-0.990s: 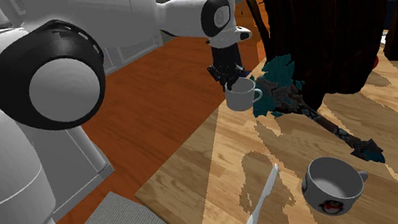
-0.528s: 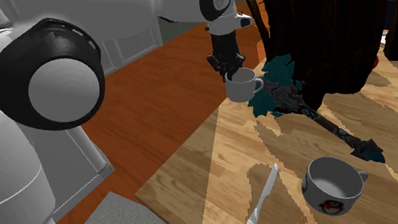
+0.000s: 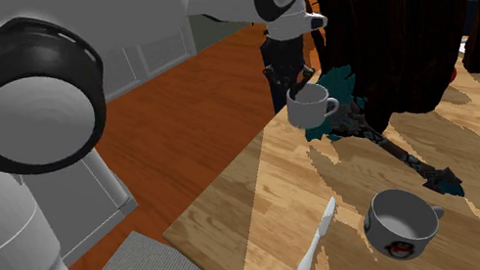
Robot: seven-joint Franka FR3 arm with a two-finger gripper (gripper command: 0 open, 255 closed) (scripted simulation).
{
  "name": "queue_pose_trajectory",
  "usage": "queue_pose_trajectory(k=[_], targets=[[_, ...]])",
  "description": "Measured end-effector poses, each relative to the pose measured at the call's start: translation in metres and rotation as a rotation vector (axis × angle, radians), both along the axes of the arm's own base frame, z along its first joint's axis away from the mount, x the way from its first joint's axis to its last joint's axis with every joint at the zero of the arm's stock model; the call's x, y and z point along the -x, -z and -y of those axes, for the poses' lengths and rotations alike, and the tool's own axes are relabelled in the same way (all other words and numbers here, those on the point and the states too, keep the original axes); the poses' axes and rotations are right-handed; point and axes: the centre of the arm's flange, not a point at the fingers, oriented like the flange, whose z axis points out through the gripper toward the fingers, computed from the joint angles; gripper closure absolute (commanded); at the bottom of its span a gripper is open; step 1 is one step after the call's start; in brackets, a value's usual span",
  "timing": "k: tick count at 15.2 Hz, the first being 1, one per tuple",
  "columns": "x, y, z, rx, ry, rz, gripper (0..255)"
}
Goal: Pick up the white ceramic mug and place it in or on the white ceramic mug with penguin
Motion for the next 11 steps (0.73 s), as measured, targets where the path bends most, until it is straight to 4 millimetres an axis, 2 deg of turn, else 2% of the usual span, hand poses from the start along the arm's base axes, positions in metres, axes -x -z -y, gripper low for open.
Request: queue_pose_trajectory(k=[2,11], targets=[[0.012,0.000,0.029,0.000,0.000,0.000,255],[0.070,-0.006,0.128,0.000,0.000,0.000,255]])
